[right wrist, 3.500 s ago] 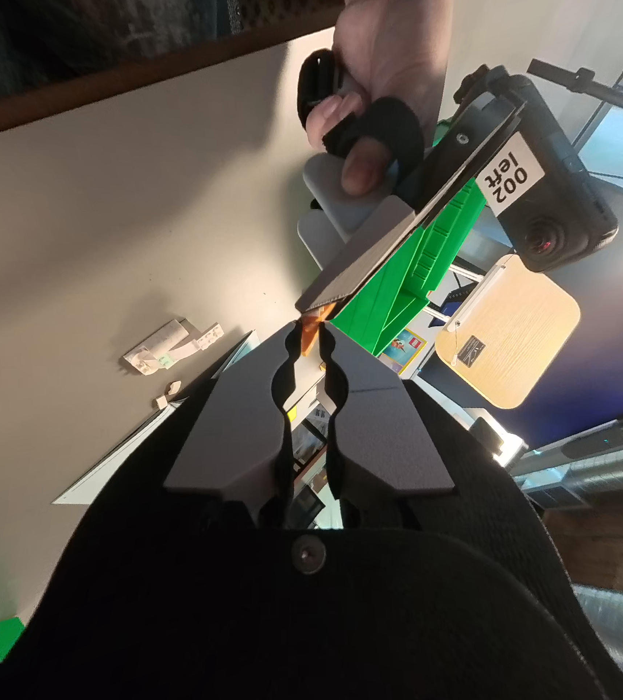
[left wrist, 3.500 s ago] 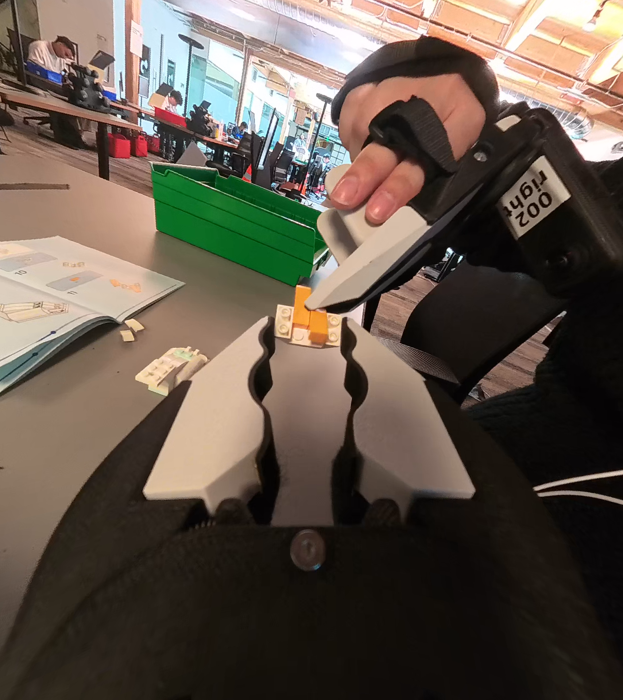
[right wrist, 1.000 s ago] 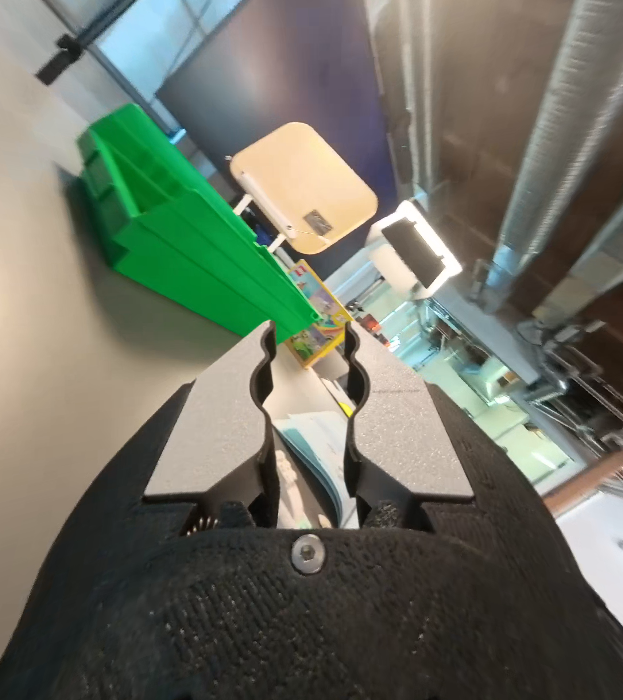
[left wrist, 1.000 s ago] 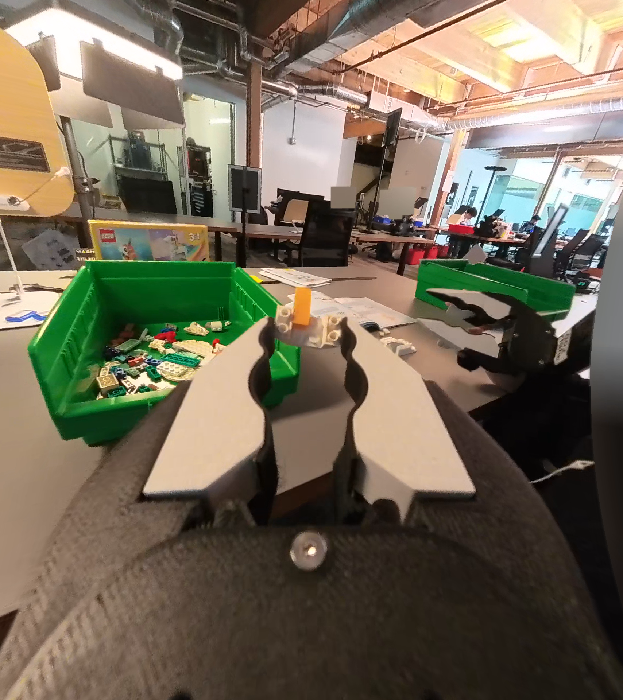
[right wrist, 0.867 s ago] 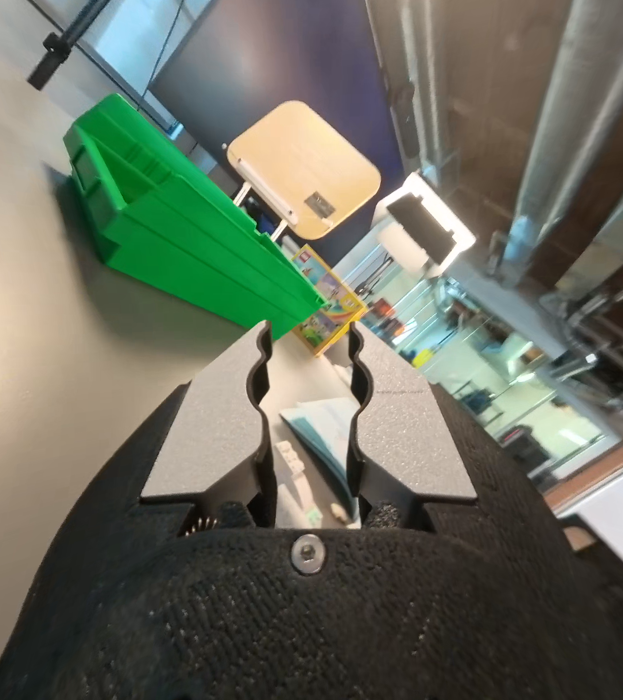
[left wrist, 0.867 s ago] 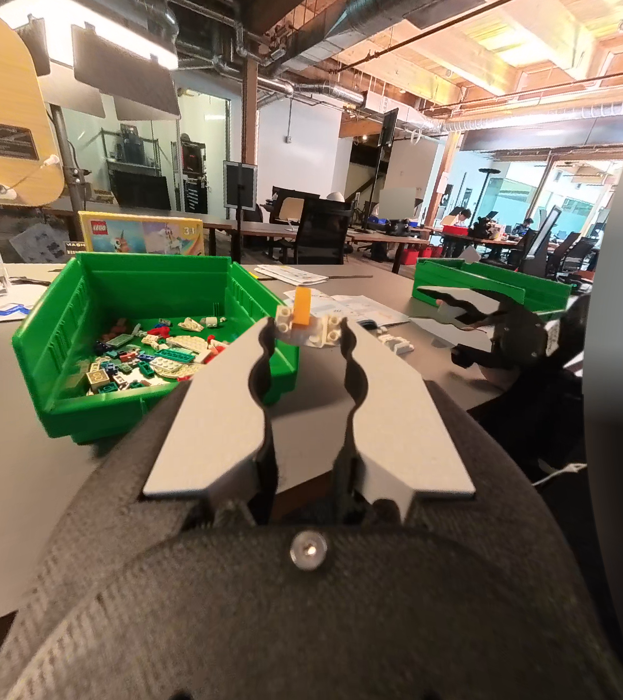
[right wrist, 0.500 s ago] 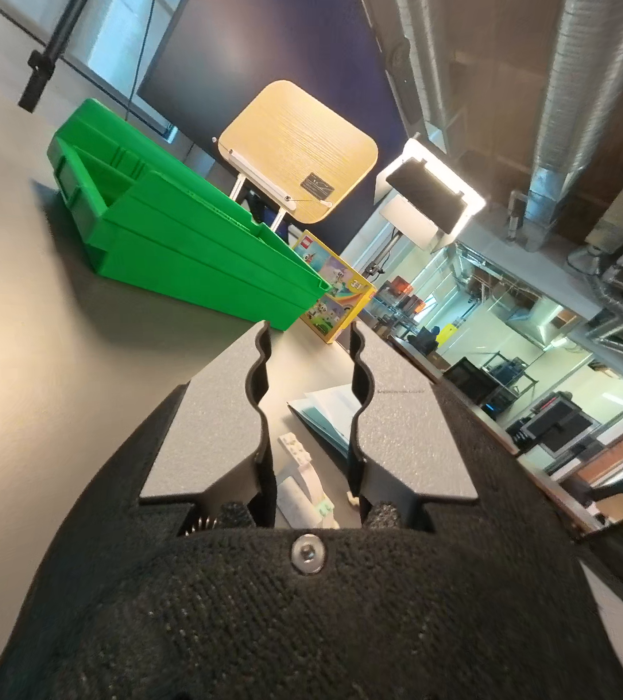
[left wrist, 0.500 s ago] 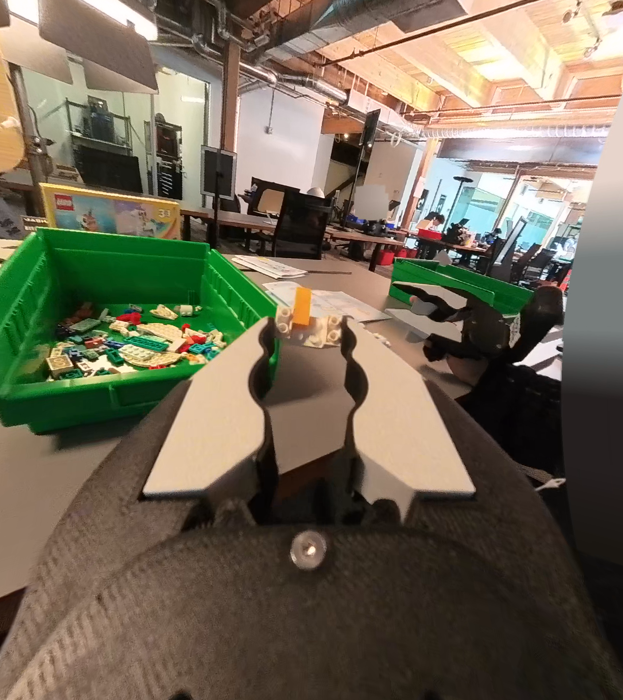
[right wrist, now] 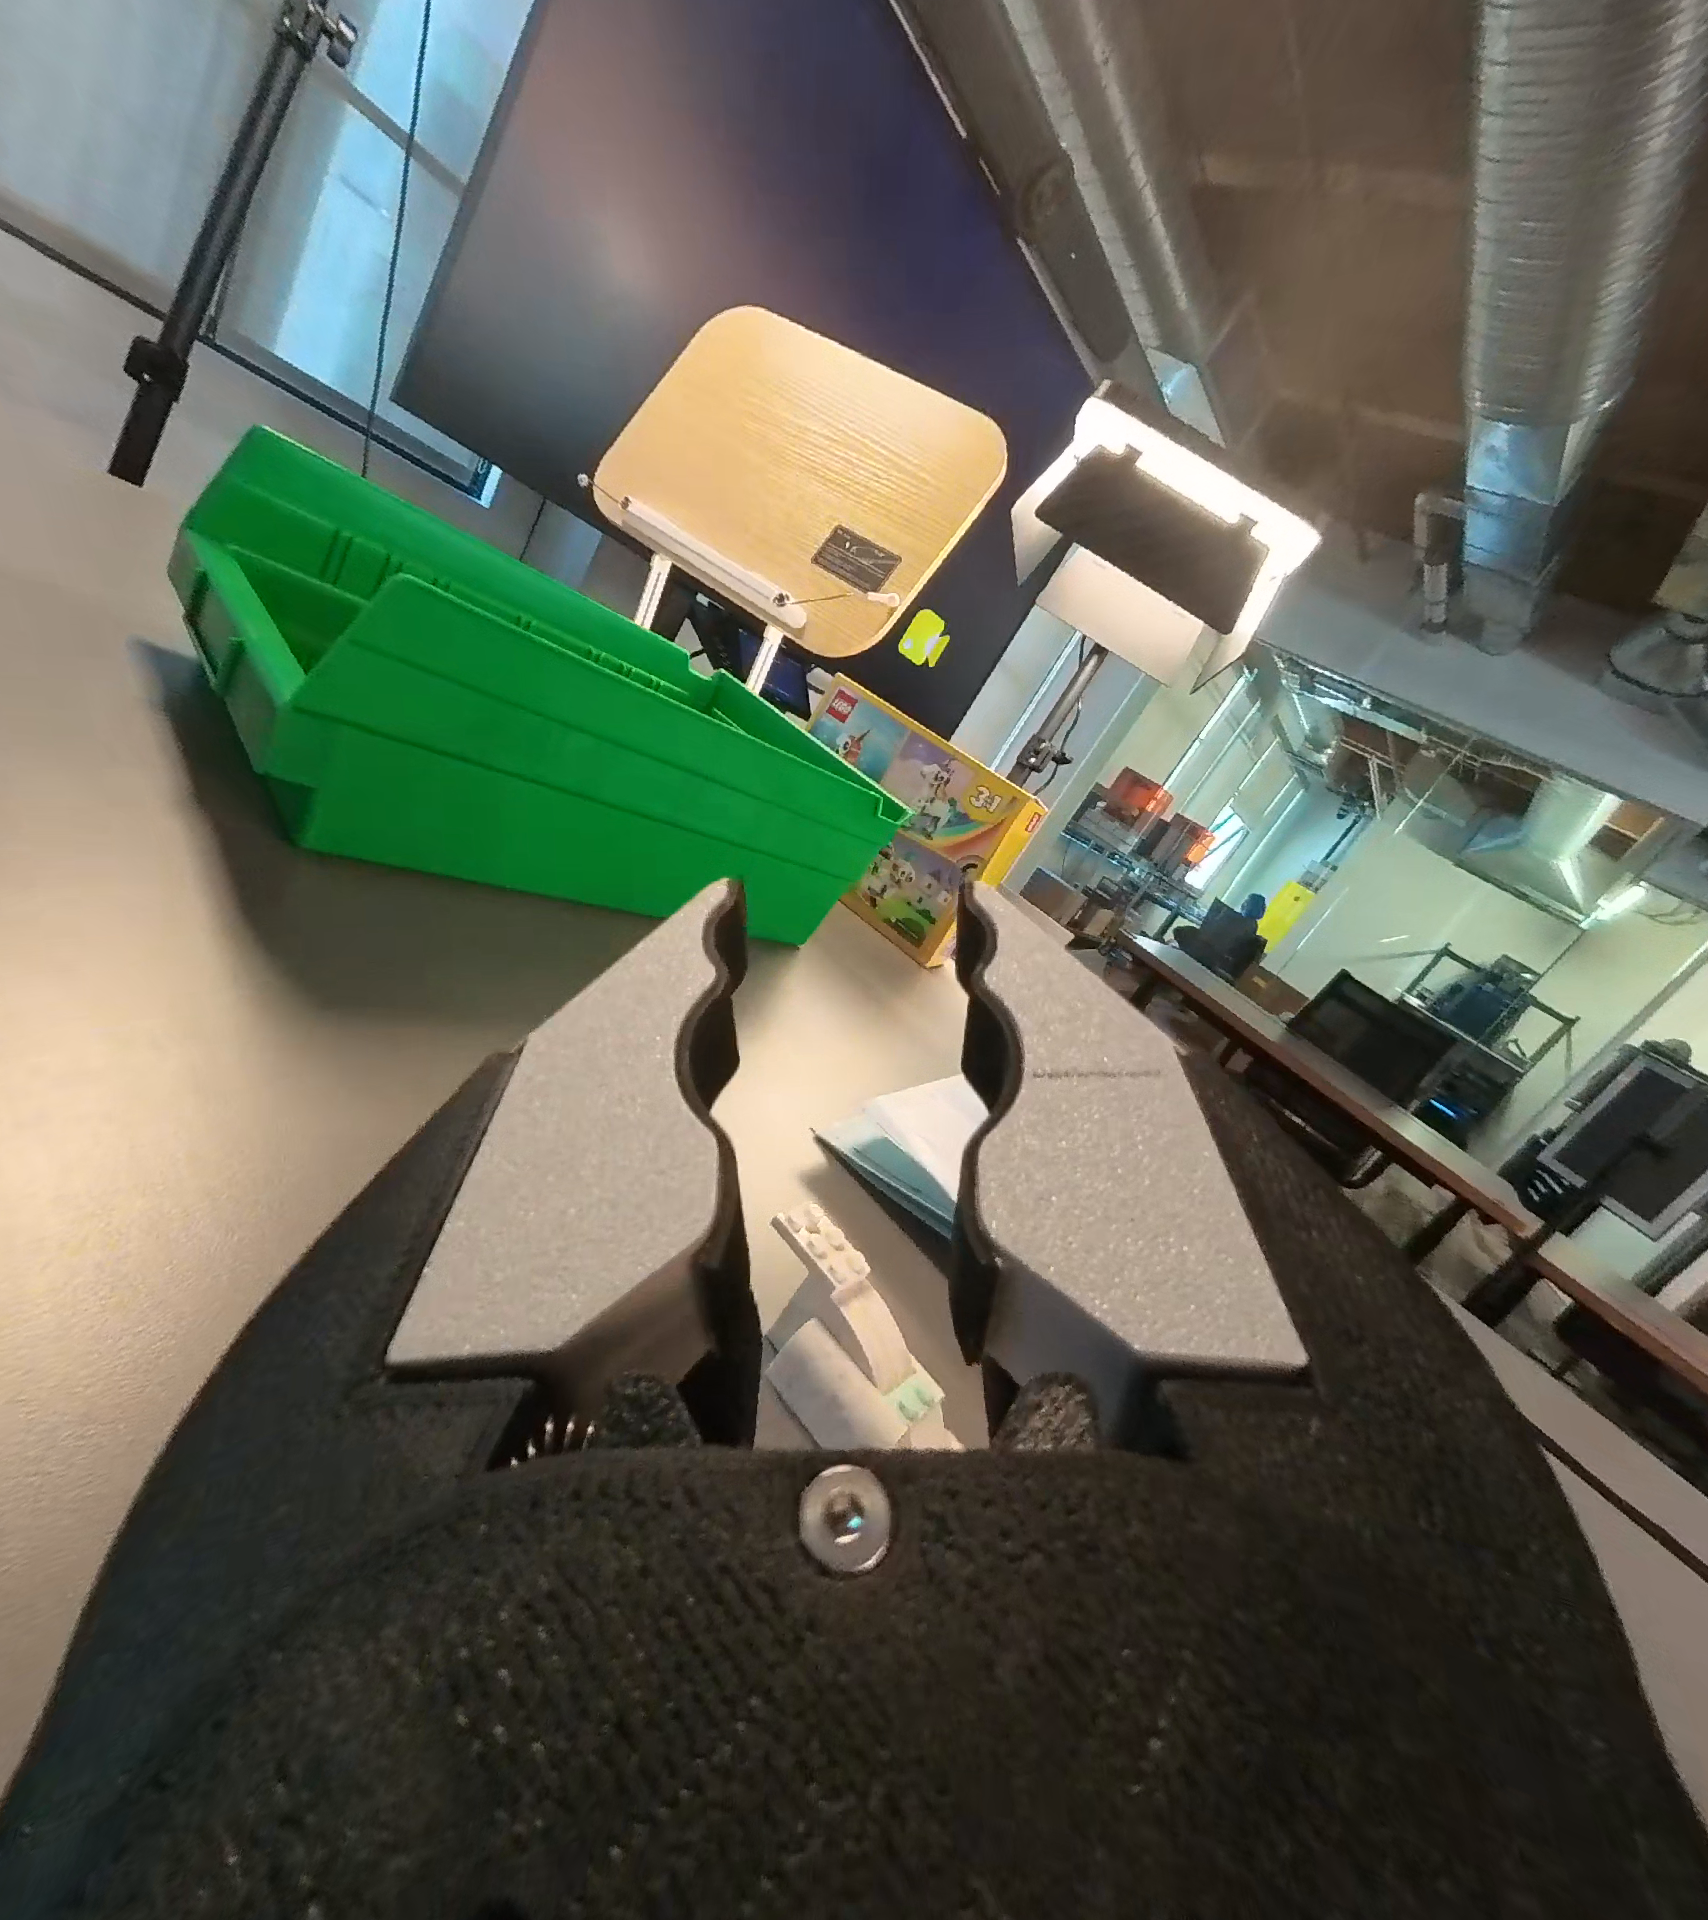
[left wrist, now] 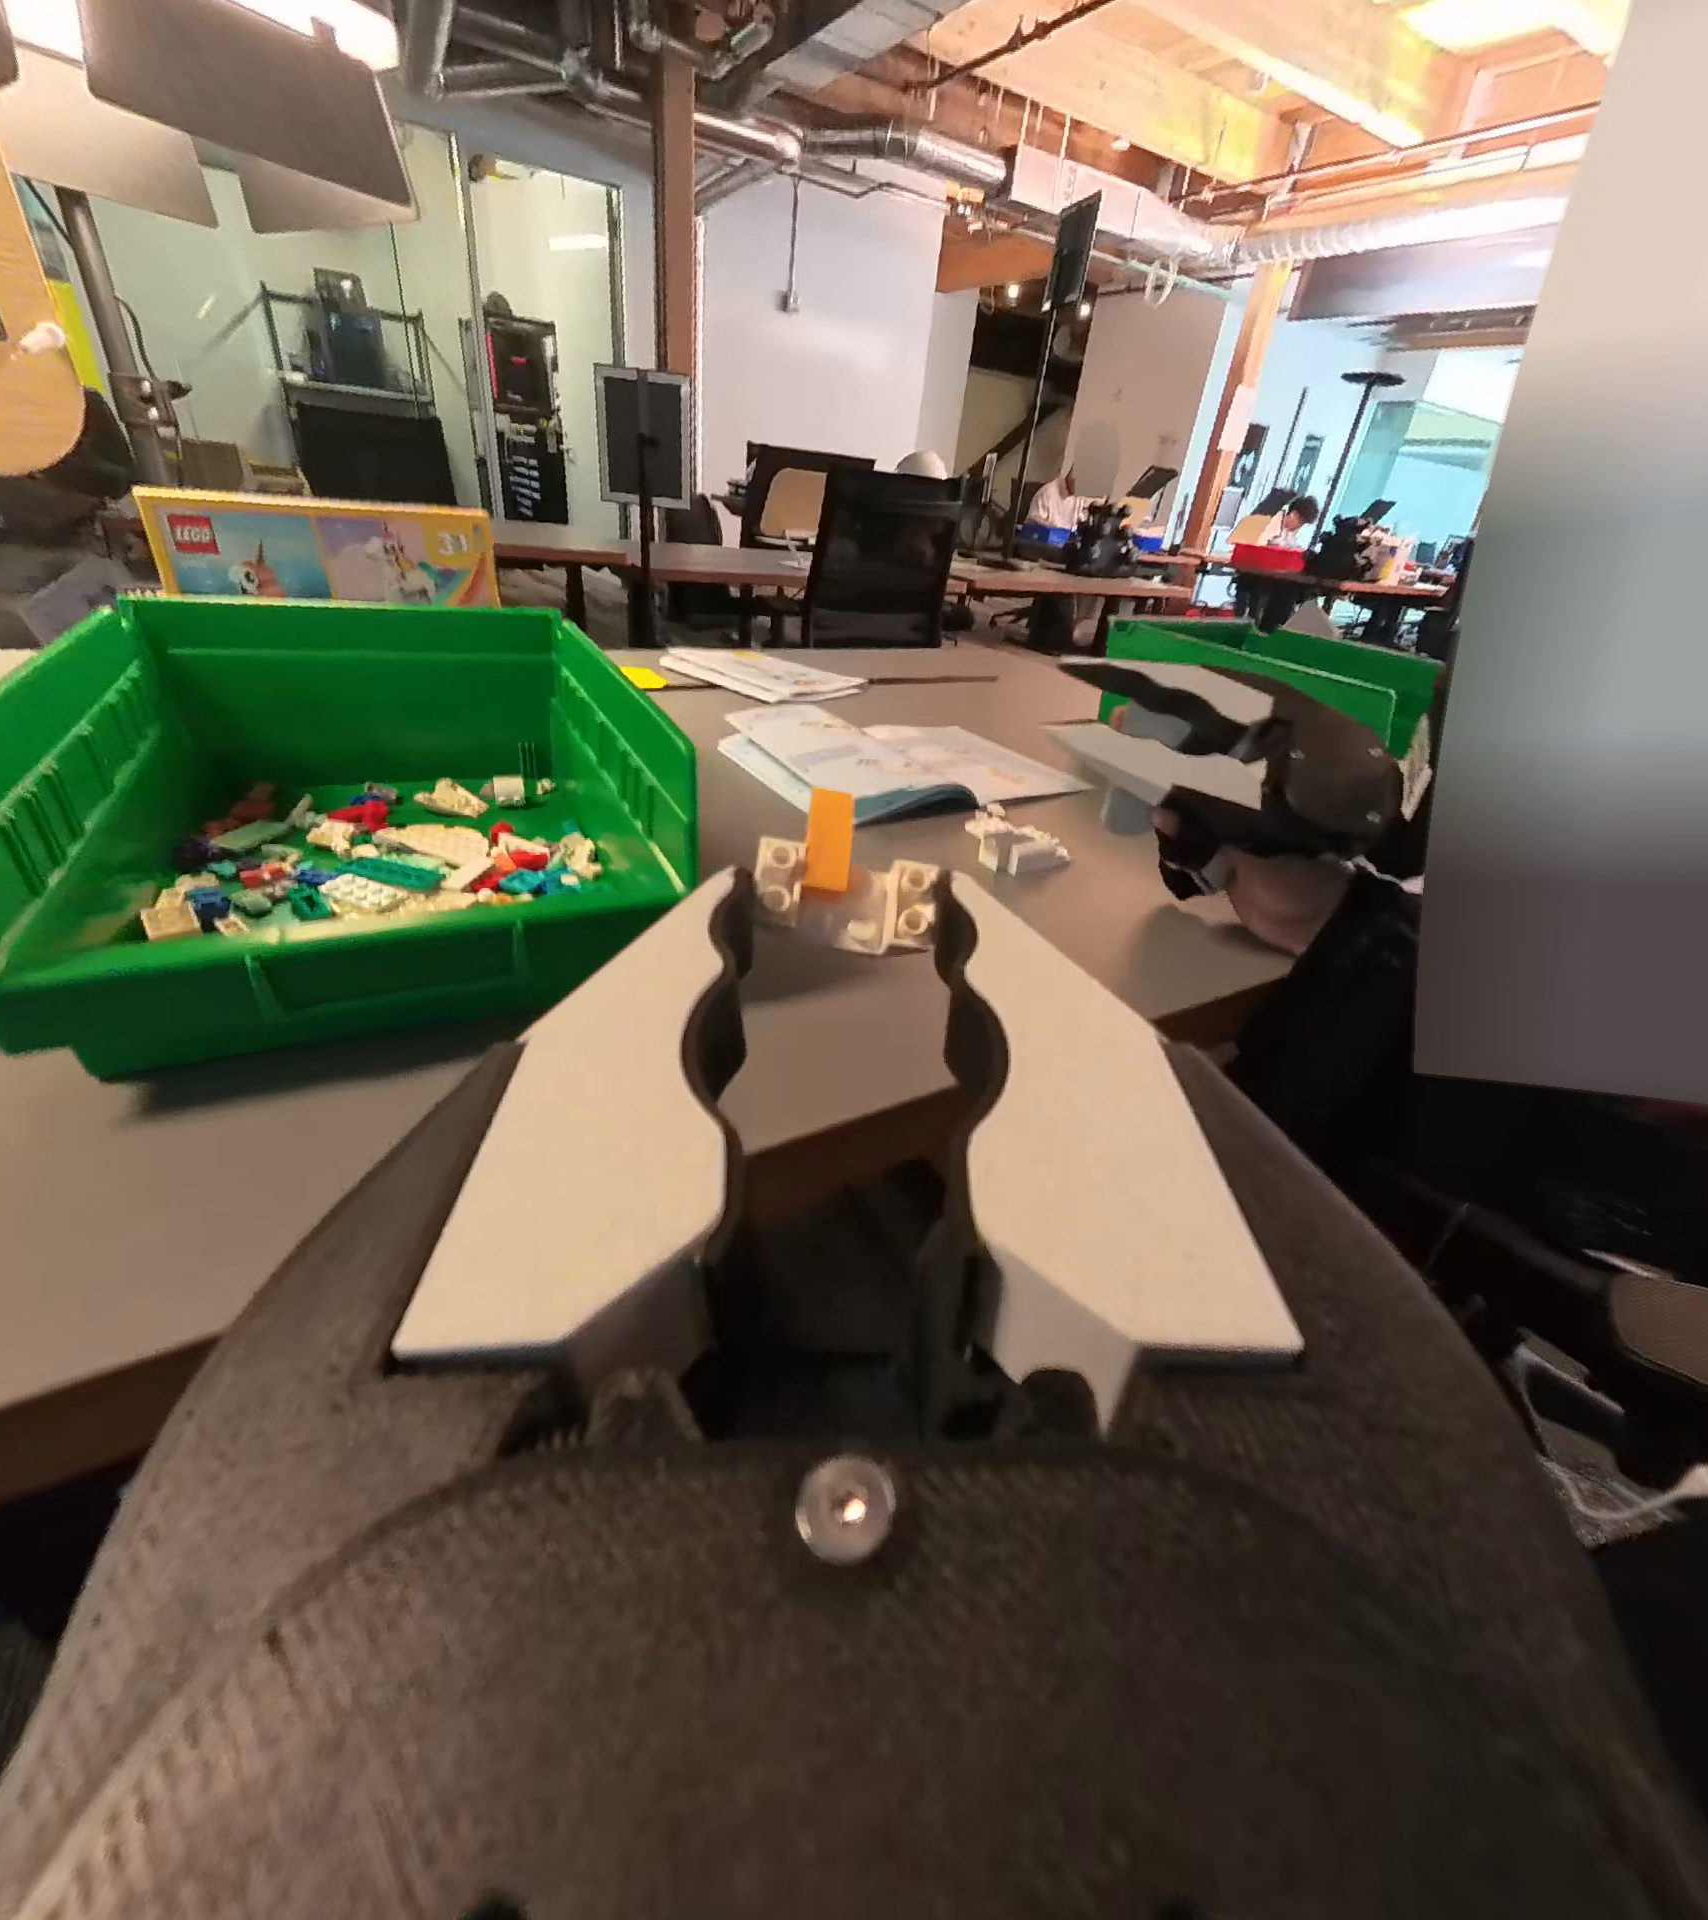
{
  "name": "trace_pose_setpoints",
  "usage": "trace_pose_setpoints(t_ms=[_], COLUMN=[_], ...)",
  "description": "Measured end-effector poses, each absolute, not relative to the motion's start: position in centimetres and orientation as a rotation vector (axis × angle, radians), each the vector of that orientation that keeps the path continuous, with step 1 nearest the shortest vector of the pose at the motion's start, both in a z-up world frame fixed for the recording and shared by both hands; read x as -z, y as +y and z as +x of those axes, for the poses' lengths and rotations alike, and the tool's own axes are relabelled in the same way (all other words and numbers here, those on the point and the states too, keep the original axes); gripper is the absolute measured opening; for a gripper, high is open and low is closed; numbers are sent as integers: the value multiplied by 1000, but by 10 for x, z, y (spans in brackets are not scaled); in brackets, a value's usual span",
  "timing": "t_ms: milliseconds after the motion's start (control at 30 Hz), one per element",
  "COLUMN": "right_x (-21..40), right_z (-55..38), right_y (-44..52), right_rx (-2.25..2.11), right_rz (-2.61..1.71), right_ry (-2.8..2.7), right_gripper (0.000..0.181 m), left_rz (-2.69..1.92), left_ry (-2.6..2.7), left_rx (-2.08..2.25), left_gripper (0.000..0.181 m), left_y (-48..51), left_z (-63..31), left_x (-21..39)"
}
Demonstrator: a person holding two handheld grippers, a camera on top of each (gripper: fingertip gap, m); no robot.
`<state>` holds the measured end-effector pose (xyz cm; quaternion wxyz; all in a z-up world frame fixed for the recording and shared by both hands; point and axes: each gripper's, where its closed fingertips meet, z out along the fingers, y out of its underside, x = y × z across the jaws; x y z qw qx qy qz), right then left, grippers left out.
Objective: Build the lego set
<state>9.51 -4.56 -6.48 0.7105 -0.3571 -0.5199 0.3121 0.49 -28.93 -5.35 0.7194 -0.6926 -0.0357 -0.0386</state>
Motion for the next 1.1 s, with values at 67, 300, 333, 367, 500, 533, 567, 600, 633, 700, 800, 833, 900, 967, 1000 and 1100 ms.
trace_pose_setpoints(t_ms=[67,300,333,367,500,533,567,600,633,700,800,833,900,967,1000,1100], right_x=[68,78,78,79,79,78,78,78,78,78,78,78,79,80,81,84], right_z=[93,87,87,87,87,87,87,88,88,88,87,87,86,85,85,83], right_y=[-45,-48,-48,-48,-46,-46,-46,-46,-45,-45,-47,-47,-47,-48,-48,-49], right_rx=[-682,-648,-644,-643,-636,-636,-635,-634,-634,-633,-635,-633,-629,-618,-611,-580], right_rz=[-800,-796,-794,-792,-795,-795,-794,-795,-795,-796,-790,-789,-787,-784,-782,-776], right_ry=[-1172,-1240,-1244,-1246,-1243,-1243,-1241,-1240,-1239,-1238,-1246,-1249,-1255,-1262,-1267,-1287], right_gripper=[39,39,39,38,37,37,37,37,37,37,37,37,37,37,37,37], left_rz=[-1545,-1494,-1489,-1487,-1503,-1508,-1510,-1509,-1504,-1494,-1482,-1478,-1470,-1468,-1466,-1466], left_ry=[-86,-118,-120,-122,-115,-112,-110,-110,-111,-117,-130,-137,-149,-154,-153,-129], left_rx=[93,92,96,103,122,121,119,117,117,118,115,114,116,117,114,108], left_gripper=[34,33,34,34,34,34,34,34,34,34,34,34,34,34,34,34], left_y=[-295,-315,-316,-316,-315,-316,-317,-318,-319,-323,-329,-331,-334,-336,-337,-335], left_z=[8,10,11,12,21,22,24,25,26,28,30,31,33,36,38,46], left_x=[57,45,44,44,47,47,47,47,46,45,45,45,47,48,49,51])
